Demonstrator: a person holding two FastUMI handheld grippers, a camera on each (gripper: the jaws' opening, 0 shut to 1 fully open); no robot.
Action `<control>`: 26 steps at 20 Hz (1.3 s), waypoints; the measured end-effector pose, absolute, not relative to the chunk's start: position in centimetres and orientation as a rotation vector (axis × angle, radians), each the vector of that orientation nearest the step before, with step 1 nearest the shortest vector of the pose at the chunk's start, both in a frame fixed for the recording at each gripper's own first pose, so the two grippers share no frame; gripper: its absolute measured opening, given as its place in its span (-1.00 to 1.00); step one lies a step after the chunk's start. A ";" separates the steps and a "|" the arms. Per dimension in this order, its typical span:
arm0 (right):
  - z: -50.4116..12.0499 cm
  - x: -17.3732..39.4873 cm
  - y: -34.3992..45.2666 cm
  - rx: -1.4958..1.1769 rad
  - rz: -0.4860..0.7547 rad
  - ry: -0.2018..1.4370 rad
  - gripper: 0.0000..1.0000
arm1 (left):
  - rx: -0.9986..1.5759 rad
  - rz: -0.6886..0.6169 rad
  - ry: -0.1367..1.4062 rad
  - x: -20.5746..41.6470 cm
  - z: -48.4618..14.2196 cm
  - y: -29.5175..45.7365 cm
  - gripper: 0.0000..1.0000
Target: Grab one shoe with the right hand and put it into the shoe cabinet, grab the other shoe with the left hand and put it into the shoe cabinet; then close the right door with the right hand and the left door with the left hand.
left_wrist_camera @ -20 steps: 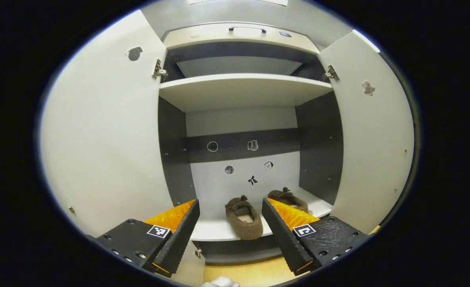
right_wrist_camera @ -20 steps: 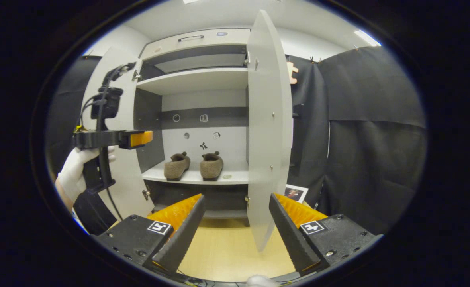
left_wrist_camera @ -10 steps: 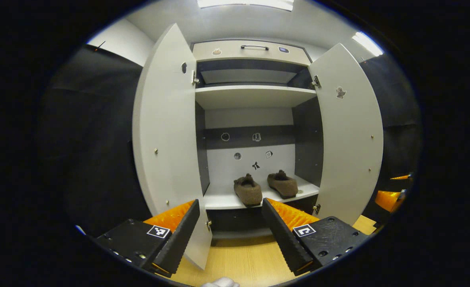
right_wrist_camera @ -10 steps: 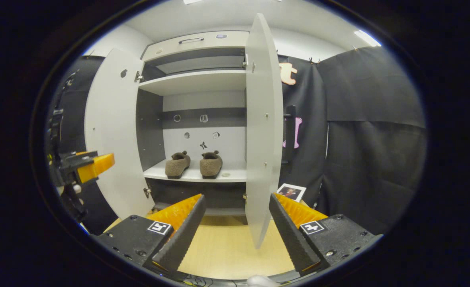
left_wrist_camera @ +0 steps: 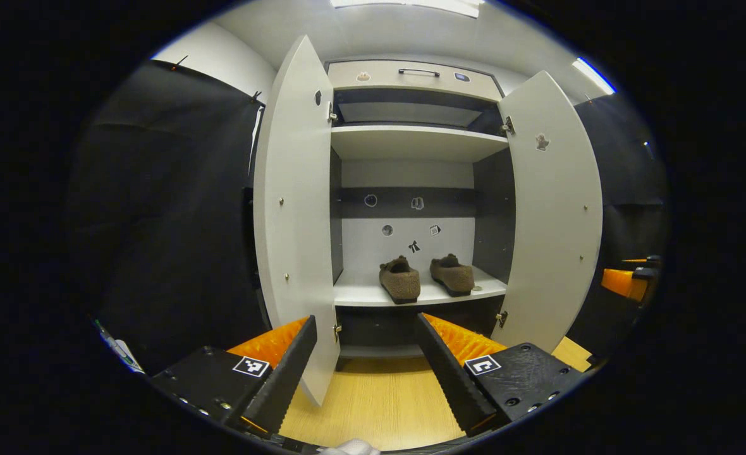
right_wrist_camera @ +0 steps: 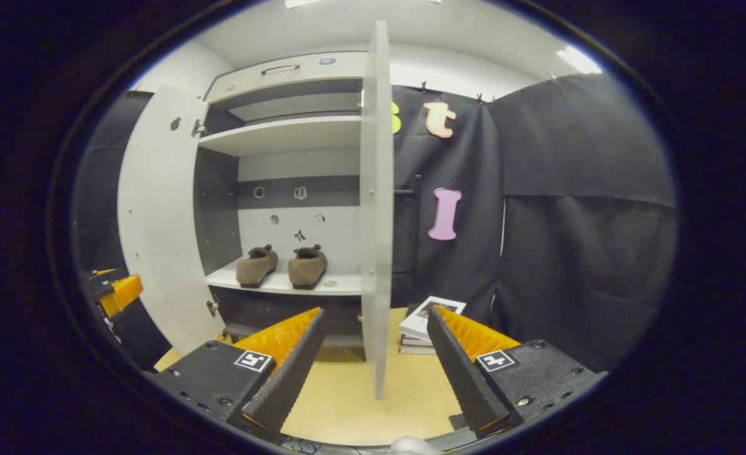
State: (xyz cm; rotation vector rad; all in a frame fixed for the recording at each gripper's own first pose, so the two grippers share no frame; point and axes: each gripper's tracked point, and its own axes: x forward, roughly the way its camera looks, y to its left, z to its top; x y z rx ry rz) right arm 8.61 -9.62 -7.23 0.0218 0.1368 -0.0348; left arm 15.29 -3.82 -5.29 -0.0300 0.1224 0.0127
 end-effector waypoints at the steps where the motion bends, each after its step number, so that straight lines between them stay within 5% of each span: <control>1: -6.6 9.2 -11.0 0.022 -0.045 0.128 1.00 | -0.025 0.016 0.120 15.1 -5.1 -4.2 0.92; 10: -1.9 16.7 -19.5 0.041 -0.092 0.047 1.00 | -0.012 0.098 0.094 15.1 -3.7 -5.8 0.92; 18: -1.2 18.8 -16.4 0.011 0.016 0.049 0.92 | -0.013 0.157 0.114 15.1 -4.0 -5.4 0.92; 20: -1.1 18.6 -16.1 0.021 0.016 0.053 0.73 | -0.002 0.151 0.112 15.3 -4.0 -5.6 0.92; 21: -1.2 18.5 -16.0 0.028 0.007 0.052 0.86 | -0.003 0.148 0.109 15.5 -3.9 -5.5 0.93; 26: -1.3 18.1 -12.6 0.027 0.048 0.059 0.86 | -0.012 0.144 0.105 16.0 -3.7 -4.3 0.92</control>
